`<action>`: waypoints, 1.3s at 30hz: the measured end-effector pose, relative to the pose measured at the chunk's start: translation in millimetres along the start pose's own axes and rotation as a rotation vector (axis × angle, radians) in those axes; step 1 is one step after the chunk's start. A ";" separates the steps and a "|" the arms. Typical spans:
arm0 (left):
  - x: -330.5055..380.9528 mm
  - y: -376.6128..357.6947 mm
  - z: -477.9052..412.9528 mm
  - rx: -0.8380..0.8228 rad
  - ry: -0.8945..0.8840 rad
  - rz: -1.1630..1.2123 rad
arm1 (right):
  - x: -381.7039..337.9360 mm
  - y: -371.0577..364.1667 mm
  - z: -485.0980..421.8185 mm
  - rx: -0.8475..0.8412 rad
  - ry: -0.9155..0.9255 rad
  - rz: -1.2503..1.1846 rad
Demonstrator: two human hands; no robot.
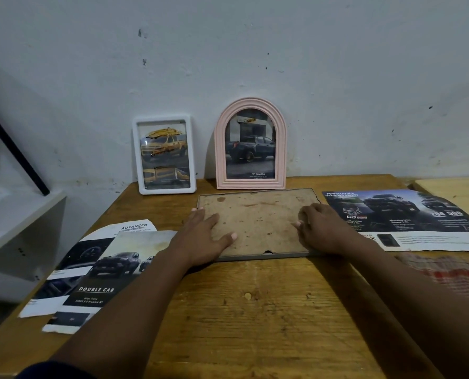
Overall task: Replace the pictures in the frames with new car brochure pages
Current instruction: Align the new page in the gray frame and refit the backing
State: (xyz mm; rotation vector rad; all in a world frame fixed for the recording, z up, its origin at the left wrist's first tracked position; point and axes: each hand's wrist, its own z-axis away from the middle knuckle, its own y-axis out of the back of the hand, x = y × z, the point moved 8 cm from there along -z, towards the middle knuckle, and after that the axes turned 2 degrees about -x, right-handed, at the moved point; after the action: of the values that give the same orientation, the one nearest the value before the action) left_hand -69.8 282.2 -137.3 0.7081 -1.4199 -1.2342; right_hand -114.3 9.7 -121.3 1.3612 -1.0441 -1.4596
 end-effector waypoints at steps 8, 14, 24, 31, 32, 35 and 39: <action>26.3 2.1 -5.2 -0.047 -0.025 -0.107 | 5.7 1.0 -5.1 -0.010 -0.014 0.095; 21.8 -18.6 -1.1 -0.089 -0.035 -0.206 | -15.1 -22.4 -1.2 -0.066 0.082 0.146; 19.3 2.0 -13.5 -0.195 0.041 -0.102 | 4.3 14.3 -1.0 0.325 -0.120 -0.104; 20.2 -6.3 -12.2 -0.090 0.006 -0.148 | 24.9 23.9 16.3 0.292 -0.412 0.044; 20.3 -7.0 -12.0 -0.079 0.003 -0.151 | 24.8 25.3 17.3 0.302 -0.415 -0.019; 20.3 -7.3 -10.8 -0.052 -0.004 -0.143 | 30.5 35.1 22.4 0.378 -0.404 -0.204; 29.0 -0.8 -6.7 -0.067 -0.013 -0.032 | 32.7 75.9 27.5 0.468 -0.318 -0.540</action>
State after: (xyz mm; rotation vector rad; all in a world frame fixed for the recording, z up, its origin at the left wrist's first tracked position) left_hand -70.9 253.6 -129.2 0.6796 -1.3758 -1.3074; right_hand -139.4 -42.4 -56.1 1.8884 -1.3466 -1.9540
